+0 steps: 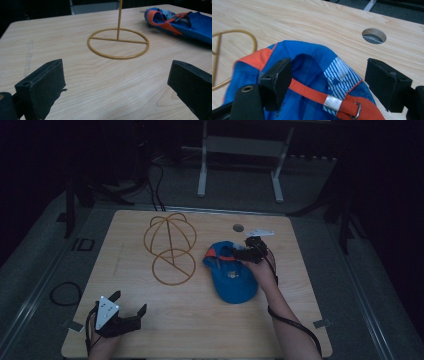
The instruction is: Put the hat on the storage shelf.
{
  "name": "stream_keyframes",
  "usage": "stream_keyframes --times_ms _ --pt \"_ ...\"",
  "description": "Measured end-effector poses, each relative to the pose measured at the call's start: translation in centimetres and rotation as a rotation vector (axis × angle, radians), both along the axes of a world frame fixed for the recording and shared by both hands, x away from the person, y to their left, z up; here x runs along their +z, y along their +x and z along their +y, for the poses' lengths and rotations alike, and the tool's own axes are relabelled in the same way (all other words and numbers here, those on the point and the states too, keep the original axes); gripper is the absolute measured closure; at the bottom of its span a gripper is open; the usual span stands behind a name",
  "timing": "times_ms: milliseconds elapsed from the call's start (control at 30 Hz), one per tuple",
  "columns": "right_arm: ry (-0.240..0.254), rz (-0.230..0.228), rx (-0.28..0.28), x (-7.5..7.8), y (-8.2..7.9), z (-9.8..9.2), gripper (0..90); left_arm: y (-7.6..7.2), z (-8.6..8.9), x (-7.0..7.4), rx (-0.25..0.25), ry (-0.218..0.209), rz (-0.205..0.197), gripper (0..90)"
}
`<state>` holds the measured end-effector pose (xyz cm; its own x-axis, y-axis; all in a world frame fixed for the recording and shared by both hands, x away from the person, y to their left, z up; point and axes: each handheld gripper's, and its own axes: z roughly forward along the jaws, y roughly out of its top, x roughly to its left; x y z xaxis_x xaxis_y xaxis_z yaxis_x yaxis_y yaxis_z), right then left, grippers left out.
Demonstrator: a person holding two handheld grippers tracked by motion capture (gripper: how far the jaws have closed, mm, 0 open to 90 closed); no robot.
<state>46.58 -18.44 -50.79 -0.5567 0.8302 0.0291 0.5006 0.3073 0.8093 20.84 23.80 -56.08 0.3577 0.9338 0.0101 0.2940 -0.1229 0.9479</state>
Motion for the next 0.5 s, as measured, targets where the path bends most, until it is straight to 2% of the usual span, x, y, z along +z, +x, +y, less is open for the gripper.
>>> stream_keyframes --times_ms 33,200,433,500 --pt "0.0 0.008 -0.001 -0.1 0.2 0.1 22.0 0.0 0.1 0.0 -0.002 -0.004 -0.004 1.5" --pt "-0.059 0.014 -0.003 -0.5 1.4 0.8 21.9 0.0 0.3 0.1 0.006 -0.022 -0.004 1.5" --pt "-0.08 0.049 -0.003 -1.6 2.9 1.3 23.0 -0.1 0.3 0.1 0.009 -0.02 -0.012 3.1" --pt "-0.086 0.06 -0.015 -2.4 3.2 1.5 23.9 -0.2 0.5 0.2 0.017 -0.03 -0.017 3.6"
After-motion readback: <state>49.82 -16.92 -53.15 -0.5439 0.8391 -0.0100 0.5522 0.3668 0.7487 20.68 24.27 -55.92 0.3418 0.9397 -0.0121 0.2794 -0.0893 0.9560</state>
